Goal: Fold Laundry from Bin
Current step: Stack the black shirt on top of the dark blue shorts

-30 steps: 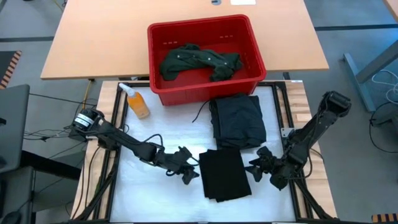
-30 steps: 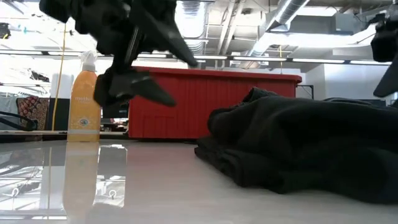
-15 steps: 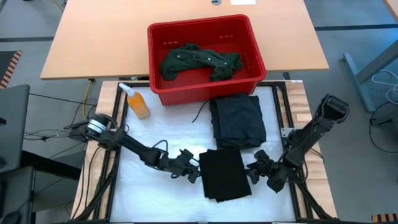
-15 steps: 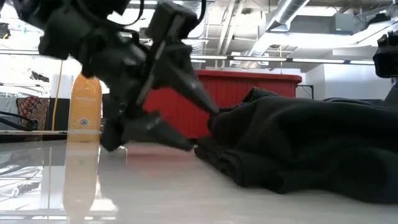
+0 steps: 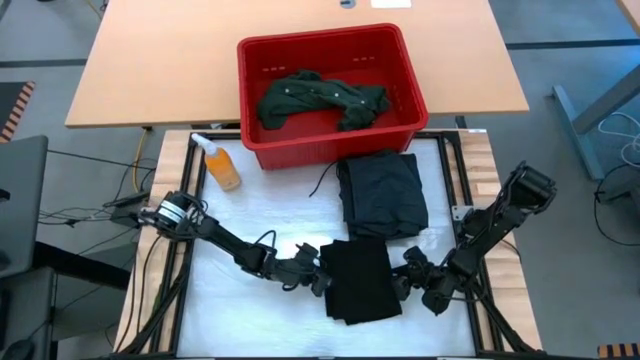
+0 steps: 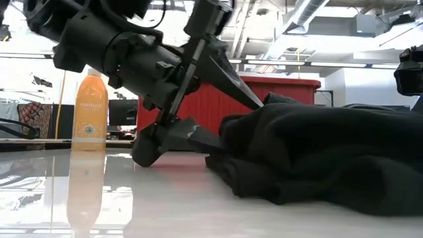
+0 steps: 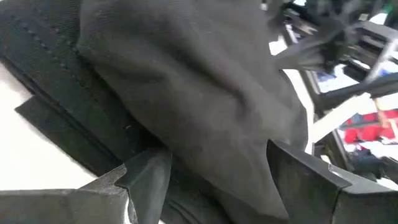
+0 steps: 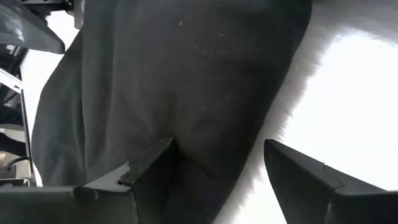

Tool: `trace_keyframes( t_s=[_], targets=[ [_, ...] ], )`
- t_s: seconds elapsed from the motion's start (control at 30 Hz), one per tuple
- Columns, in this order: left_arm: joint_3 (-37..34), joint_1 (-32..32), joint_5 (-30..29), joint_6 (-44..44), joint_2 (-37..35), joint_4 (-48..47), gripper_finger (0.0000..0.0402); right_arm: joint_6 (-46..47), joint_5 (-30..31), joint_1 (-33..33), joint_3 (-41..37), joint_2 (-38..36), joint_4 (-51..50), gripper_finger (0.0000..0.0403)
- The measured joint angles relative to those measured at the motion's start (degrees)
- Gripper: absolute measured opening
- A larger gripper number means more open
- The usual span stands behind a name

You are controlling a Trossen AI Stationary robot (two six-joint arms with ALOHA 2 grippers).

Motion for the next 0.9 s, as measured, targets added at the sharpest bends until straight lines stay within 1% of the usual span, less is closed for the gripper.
trace_keyframes(
  t_s=[0.07,0.13,0.23,0.37,0.5,0.57,0.67,0.9],
  targets=[
    [2.1,0.1,0.5,-1.2,0.3,-6.9,0.0253,0.0,0.4,0.0,0.0,0.1,0.2,0.0276],
    [4.5,0.4,2.2,-0.5,0.4,-13.2,0.0253,0.0,0.4,0.0,0.0,0.0,0.3,0.0276],
    [8.2,0.8,3.8,3.5,0.4,-20.3,0.0253,-0.2,0.4,0.0,0.0,0.0,0.3,0.0276],
    [12.0,1.2,4.8,9.1,-0.6,-25.4,0.0253,-0.9,0.3,0.0,0.0,0.0,0.4,0.0276],
    [14.4,1.0,5.0,10.6,-3.3,-30.9,0.0253,-1.0,0.2,0.0,0.0,0.0,0.5,0.0276],
    [14.5,0.6,4.3,9.8,-5.2,-34.1,0.0253,-1.3,0.1,0.1,0.0,0.0,0.5,0.0276],
    [14.6,-0.6,1.8,6.5,-6.6,-37.7,0.0253,-1.5,0.1,0.1,0.0,0.0,0.5,0.0276],
    [14.6,-2.4,0.5,-1.5,-6.0,-40.4,0.0253,-3.9,0.1,0.1,0.0,0.0,0.6,0.0276]
  ],
)
